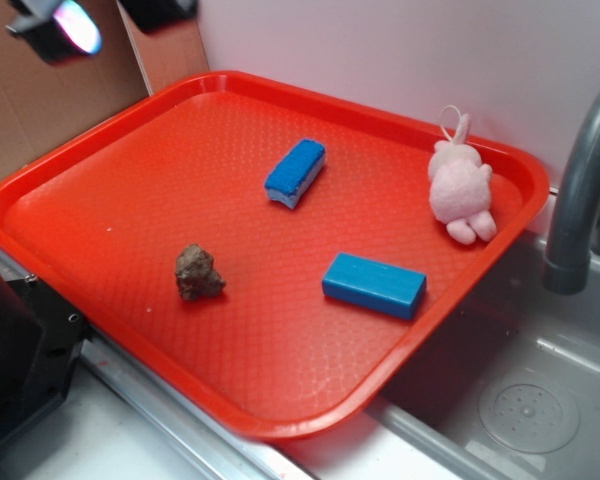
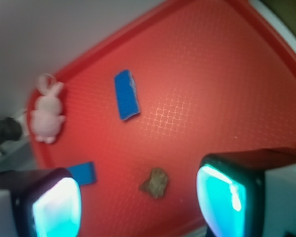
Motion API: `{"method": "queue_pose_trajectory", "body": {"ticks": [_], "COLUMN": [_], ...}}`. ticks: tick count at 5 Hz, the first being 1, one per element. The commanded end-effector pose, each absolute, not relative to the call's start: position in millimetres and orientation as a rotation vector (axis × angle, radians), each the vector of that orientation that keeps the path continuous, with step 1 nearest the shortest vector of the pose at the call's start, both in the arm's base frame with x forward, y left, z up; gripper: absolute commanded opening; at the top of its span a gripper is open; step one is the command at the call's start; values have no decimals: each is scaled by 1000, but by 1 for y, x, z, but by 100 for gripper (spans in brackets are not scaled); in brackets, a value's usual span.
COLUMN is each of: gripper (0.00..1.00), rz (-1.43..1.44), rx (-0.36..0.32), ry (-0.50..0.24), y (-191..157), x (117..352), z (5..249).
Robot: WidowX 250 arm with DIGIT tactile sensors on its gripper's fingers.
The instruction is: Grab the pink bunny.
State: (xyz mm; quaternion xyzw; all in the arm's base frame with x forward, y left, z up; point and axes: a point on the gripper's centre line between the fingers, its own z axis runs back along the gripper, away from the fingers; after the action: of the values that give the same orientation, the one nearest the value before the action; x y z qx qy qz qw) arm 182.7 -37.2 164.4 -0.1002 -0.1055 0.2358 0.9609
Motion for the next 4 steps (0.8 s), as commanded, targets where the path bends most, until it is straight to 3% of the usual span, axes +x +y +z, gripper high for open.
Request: {"method": "queue_pose_trajectory", "body": {"ticks": [1,2,4], "gripper": [100,100,100], "rz": [401,366,331], "rx": [-180,-244,-201], "ry": [-433,-443,-366], "y": [-81,-104,-134], "x": [249,276,323], "z": [144,129,104]}}
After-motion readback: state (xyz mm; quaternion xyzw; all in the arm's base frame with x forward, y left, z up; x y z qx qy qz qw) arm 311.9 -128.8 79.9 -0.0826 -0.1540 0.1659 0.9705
